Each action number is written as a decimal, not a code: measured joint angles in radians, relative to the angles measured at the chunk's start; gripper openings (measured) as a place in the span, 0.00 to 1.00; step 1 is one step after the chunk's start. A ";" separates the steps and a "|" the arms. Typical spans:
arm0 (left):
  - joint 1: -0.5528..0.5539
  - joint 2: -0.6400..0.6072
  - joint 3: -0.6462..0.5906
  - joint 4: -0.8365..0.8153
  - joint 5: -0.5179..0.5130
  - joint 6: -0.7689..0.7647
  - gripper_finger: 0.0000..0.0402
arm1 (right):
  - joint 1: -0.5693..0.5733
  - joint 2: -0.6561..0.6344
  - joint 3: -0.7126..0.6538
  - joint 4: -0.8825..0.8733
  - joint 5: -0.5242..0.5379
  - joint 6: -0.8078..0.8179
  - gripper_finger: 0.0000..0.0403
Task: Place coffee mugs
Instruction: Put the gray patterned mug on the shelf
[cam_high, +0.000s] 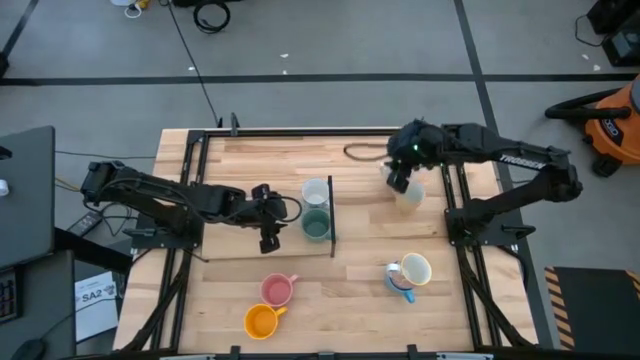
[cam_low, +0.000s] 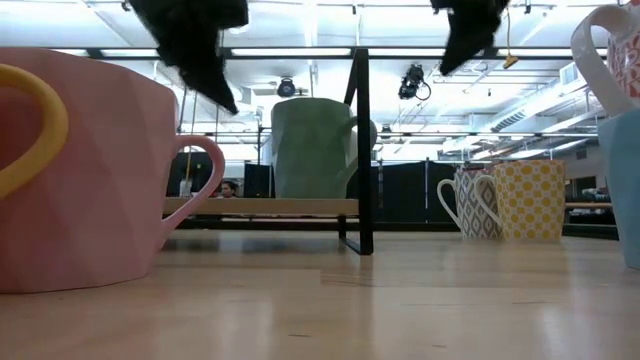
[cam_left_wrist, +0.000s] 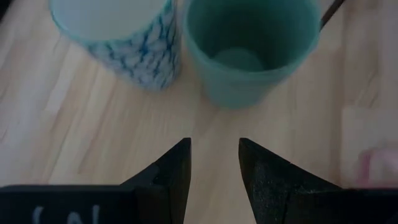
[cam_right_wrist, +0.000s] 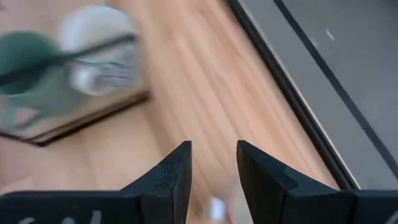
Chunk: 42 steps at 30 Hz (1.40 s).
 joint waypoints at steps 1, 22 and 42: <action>0.000 0.001 0.003 0.015 0.000 0.000 0.35 | -0.033 -0.001 0.000 -0.026 -0.001 0.010 0.33; 0.000 -0.006 0.001 0.007 0.001 0.000 0.35 | -0.476 0.005 -0.281 -0.010 -0.248 0.058 0.33; 0.000 -0.006 0.001 0.007 0.002 0.000 0.35 | -0.516 0.006 -0.445 0.173 -0.208 0.054 0.33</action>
